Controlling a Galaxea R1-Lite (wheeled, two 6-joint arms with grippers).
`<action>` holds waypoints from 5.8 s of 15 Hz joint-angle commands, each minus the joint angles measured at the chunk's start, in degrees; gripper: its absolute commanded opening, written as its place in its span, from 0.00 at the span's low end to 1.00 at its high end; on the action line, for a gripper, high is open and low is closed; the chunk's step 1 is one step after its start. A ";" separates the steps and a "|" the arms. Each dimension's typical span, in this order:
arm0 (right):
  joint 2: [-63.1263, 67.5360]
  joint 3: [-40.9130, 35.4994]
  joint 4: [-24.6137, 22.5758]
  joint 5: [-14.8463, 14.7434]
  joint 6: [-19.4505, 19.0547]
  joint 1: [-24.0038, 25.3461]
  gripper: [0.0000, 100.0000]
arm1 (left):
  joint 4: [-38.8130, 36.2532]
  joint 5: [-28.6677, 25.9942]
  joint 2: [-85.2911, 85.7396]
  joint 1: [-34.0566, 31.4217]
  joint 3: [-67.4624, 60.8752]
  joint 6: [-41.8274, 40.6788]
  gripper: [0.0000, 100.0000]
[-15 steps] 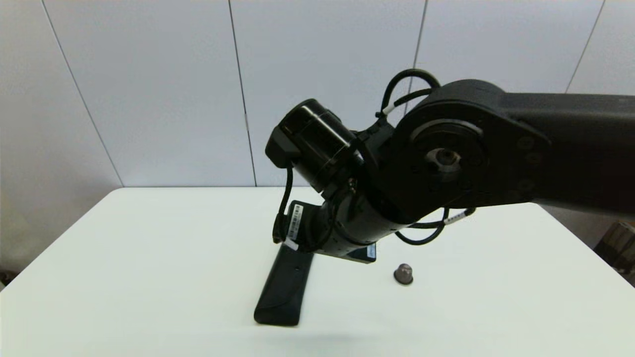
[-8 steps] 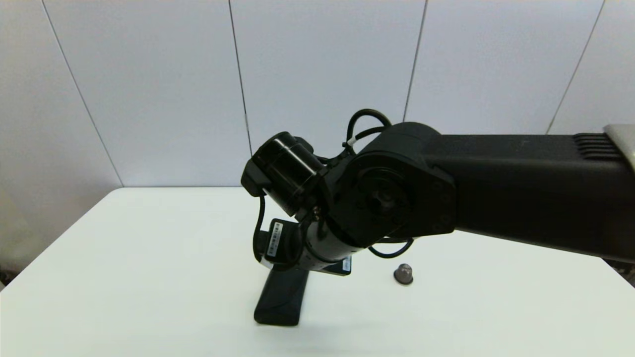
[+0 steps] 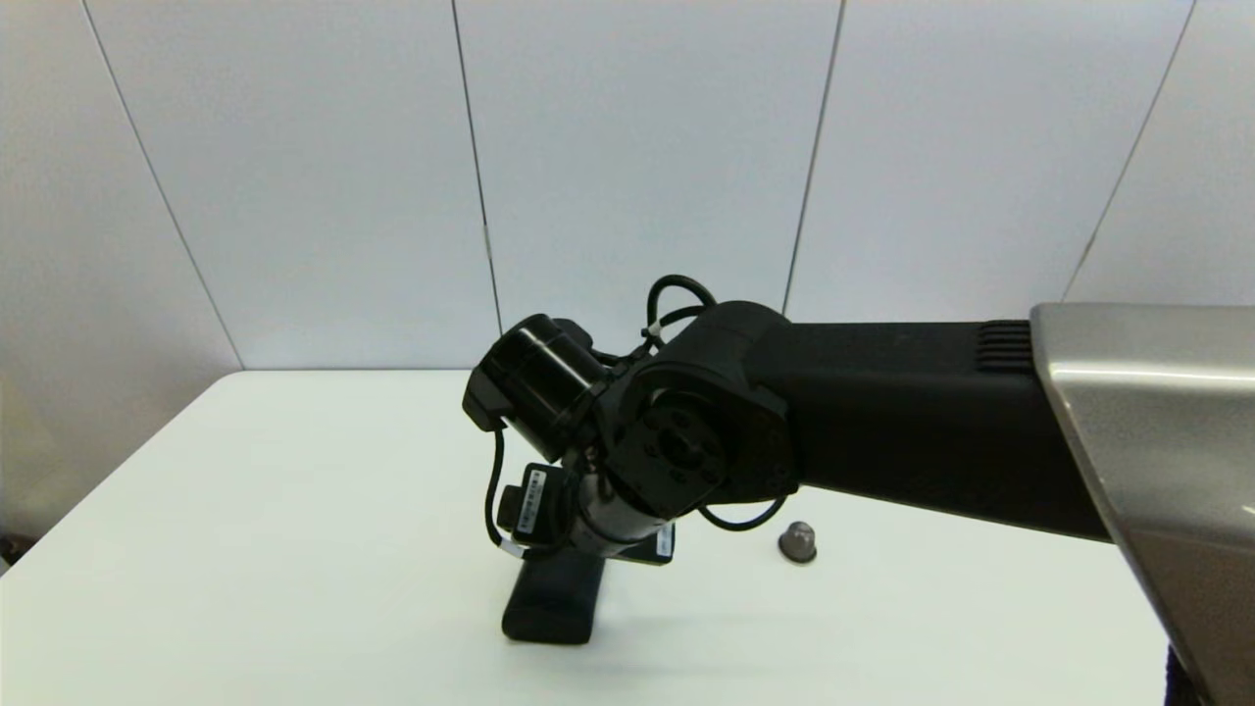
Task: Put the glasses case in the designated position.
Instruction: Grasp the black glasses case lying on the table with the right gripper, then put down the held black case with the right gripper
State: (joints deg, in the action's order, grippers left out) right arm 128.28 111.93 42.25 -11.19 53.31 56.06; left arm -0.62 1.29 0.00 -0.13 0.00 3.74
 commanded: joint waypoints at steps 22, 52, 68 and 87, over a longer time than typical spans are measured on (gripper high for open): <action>5.40 -0.05 -2.70 0.20 -2.16 0.98 1.00 | -0.08 0.03 -0.09 -0.04 0.00 0.04 1.00; 5.22 0.04 -4.72 -1.38 -5.58 0.10 0.00 | -0.08 0.03 -0.09 -0.04 0.00 0.04 1.00; -1.89 -0.05 -7.18 -3.49 -13.67 -10.01 0.00 | -0.08 0.03 -0.09 -0.04 0.00 0.04 1.00; -2.16 -0.14 -9.47 -4.54 -21.58 -26.80 0.00 | -0.08 0.03 -0.09 -0.04 0.00 0.04 1.00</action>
State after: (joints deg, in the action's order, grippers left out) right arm 125.94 111.82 32.40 -15.68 31.66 30.37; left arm -0.60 1.32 0.00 -0.16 0.00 3.74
